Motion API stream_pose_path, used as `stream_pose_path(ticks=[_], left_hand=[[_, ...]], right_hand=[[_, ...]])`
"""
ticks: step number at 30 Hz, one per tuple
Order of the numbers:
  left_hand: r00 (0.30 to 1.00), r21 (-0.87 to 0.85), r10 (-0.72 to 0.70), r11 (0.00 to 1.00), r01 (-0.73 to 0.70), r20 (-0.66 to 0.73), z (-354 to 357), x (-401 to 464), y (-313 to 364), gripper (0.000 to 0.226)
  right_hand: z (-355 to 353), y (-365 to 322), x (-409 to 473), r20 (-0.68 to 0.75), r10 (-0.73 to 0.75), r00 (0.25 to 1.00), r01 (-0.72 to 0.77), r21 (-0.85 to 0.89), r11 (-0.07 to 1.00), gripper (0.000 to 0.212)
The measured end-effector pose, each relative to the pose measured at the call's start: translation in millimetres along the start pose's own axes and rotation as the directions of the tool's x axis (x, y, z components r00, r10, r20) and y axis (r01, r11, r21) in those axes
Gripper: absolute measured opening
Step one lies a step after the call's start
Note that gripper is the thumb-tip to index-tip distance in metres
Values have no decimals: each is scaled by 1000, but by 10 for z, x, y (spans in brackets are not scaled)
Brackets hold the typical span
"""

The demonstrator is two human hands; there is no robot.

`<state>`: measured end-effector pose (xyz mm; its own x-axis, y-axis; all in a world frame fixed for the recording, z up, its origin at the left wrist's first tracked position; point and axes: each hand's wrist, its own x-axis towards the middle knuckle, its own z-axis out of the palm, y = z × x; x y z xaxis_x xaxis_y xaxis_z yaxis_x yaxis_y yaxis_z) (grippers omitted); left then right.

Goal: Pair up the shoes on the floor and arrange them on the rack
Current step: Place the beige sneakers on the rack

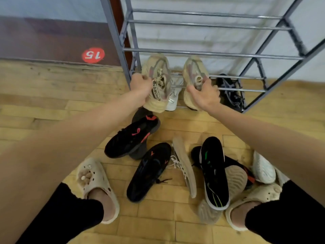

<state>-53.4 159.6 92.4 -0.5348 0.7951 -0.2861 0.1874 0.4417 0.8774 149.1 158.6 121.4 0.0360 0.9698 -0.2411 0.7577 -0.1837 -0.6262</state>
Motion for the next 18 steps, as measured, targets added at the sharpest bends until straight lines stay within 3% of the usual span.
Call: stream_pose_path(ticks=[7,11,16,18], left_hand=[[995,14,40,999,-39,-91,272,705,41,33],[990,59,45,998,-37,-134,376,954,155,38],[994,14,-41,999,43,-101,484,1045,88,42],[997,51,-13,999,18,-82,517,1025,38,42]], right_hand=[[380,-299,706,-55,-28,998,24,-67,997,81],[649,-440,1029,-72,-18,997,14,-55,998,70],[915,-445,1168,-96,-11,995,8,-27,1000,70],[969,-423,1145,-137,-23,990,17,-45,999,72]])
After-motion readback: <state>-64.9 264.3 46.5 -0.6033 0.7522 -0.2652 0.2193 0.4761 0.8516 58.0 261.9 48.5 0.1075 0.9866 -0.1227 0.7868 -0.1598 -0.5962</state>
